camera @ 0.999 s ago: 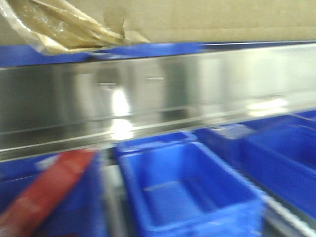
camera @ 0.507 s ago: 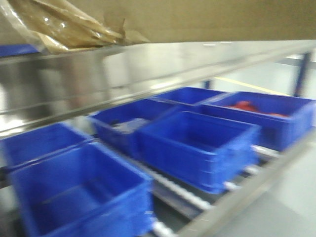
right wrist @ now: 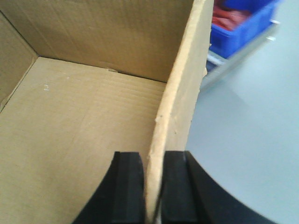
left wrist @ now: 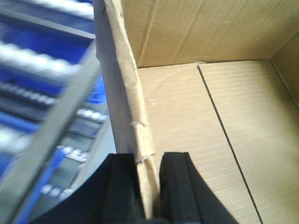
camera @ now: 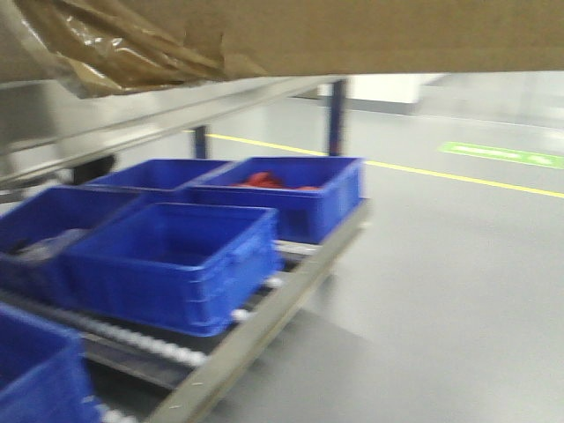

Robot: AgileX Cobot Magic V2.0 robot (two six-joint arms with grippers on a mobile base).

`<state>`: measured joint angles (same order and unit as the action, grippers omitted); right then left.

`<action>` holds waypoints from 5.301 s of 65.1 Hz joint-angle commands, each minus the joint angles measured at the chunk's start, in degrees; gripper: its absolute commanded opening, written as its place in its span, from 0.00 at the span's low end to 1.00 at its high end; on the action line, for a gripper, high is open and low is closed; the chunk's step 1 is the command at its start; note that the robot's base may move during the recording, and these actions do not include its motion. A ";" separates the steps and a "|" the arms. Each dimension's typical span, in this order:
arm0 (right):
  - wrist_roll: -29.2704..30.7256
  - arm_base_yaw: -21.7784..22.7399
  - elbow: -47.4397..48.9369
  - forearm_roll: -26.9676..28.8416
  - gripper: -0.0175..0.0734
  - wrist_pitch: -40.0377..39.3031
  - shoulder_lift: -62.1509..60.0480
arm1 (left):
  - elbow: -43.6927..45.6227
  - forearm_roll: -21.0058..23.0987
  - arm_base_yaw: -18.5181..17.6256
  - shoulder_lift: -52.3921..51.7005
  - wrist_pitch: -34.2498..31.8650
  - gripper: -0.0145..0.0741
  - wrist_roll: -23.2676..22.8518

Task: Grab carton from right shelf to conveyor
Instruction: 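Hold the carton with both grippers and pull it back from the shelf, then hold the carton with both grippers while the base drives to the conveyor, then carry the carton with both grippers over the grey conveyor belt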

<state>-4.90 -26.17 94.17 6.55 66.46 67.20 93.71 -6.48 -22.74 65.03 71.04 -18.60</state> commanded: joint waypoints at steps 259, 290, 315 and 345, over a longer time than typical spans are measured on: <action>1.33 0.28 0.10 -1.94 0.12 -1.77 -0.98 | 0.36 -3.18 0.03 -0.76 -1.07 0.15 0.45; 1.33 0.28 0.10 -1.94 0.12 -2.16 -0.98 | 0.36 -3.18 0.03 -0.76 -1.07 0.15 0.45; 1.33 0.28 0.10 -1.94 0.12 -2.27 -0.98 | 0.36 -3.33 0.03 -0.76 -1.07 0.15 0.45; 1.33 0.28 0.10 -1.94 0.12 -2.27 -0.98 | 0.36 -8.51 0.03 -0.76 -1.07 0.15 0.45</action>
<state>-4.90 -26.17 94.17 6.67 65.75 67.13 93.71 -8.78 -22.86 64.90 70.79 -18.60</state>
